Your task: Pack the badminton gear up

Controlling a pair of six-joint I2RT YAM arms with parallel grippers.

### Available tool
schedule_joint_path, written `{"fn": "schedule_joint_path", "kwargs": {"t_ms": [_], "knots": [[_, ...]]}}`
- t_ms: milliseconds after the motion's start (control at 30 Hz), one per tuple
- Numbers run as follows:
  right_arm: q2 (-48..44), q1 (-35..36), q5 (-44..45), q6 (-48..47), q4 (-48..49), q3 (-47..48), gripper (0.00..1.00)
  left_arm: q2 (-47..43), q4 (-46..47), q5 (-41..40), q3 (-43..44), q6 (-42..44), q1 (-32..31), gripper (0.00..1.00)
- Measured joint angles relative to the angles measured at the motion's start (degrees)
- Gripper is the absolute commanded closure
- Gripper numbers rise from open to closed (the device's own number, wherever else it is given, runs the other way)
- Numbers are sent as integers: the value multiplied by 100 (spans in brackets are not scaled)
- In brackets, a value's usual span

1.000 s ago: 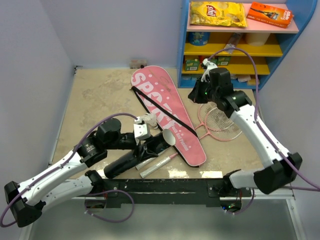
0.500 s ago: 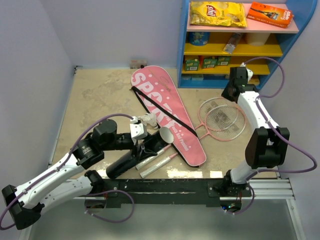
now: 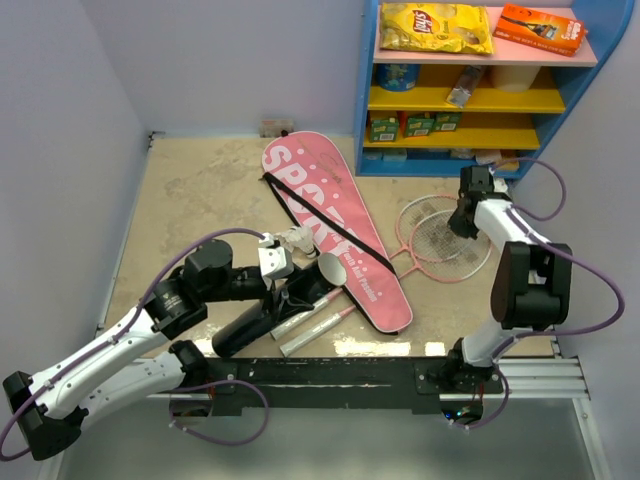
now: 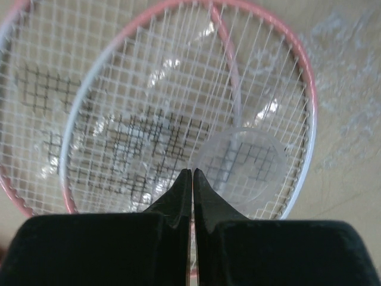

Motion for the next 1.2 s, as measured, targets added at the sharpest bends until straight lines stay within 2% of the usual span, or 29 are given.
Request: {"fn": "schedule_joint_path", "kwargs": {"t_ms": [200, 333, 733, 767, 800, 867, 900, 1000, 1200], "knots": [[-577, 179, -160, 2, -48, -702, 100, -11, -2, -31, -2, 0, 0, 81], [-918, 197, -195, 4, -2, -826, 100, -26, 0, -31, -9, 0, 0, 82], [-448, 199, -452, 55, 428, -986, 100, -48, 2, -184, -42, -105, 0, 81], [-402, 199, -457, 55, 437, -986, 99, -46, 2, -199, -46, -111, 0, 81], [-376, 199, -457, 55, 450, -986, 86, -46, 2, -212, -48, -129, 0, 81], [-369, 199, -455, 74, 470, -986, 77, -44, 2, -234, -48, -146, 0, 81], [-369, 199, -452, 52, 496, -986, 68, -42, 2, -247, -48, -146, 0, 81], [-369, 199, -448, 28, 525, -988, 63, -37, 2, -273, -48, -149, 0, 81], [-391, 234, -468, 0, 540, -988, 60, 13, 2, -317, -50, -149, 0, 81]]}}
